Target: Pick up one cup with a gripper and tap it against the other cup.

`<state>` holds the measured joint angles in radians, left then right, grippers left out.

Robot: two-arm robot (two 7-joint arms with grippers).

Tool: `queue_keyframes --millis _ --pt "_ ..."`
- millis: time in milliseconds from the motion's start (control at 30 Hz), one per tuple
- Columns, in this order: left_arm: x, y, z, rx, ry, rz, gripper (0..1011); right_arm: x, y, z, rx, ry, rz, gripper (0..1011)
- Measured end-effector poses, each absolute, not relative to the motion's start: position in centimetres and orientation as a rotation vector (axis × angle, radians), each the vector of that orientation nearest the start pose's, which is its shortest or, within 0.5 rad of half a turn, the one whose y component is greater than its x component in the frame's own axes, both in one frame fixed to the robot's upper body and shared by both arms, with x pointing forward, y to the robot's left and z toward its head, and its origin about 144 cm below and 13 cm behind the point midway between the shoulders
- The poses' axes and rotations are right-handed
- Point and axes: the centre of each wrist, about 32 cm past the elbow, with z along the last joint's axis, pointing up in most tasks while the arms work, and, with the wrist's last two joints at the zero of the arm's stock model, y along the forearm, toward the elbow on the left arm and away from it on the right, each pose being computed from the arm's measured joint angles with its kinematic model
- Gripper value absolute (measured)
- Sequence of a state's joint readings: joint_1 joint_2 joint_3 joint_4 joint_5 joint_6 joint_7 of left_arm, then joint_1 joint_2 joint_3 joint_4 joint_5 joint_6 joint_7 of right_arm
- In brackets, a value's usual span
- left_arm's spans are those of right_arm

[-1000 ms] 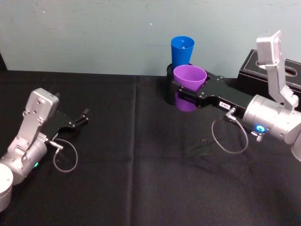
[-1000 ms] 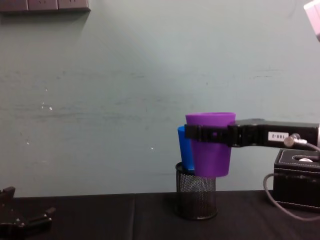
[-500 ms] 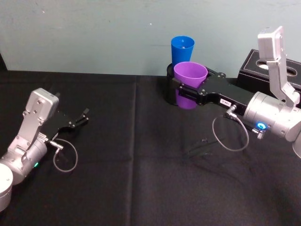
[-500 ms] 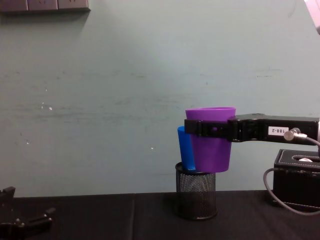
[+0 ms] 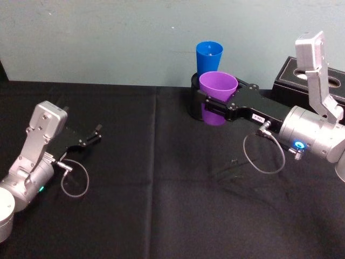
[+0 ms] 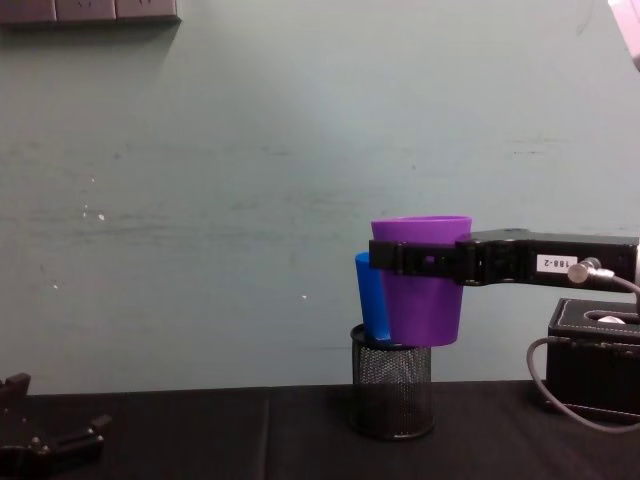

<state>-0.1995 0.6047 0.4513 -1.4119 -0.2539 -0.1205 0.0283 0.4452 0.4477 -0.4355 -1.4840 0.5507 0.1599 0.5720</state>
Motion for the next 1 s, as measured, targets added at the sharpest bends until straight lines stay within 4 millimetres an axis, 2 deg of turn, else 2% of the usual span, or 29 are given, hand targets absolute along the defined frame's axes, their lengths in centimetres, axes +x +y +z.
queue_keyframes --millis 1000 --pt "48.86 30.97 113.98 0.304 -0.285 1.248 1005 55.20 -24.49 124.66 -0.015 -0.017 -0.636 743"
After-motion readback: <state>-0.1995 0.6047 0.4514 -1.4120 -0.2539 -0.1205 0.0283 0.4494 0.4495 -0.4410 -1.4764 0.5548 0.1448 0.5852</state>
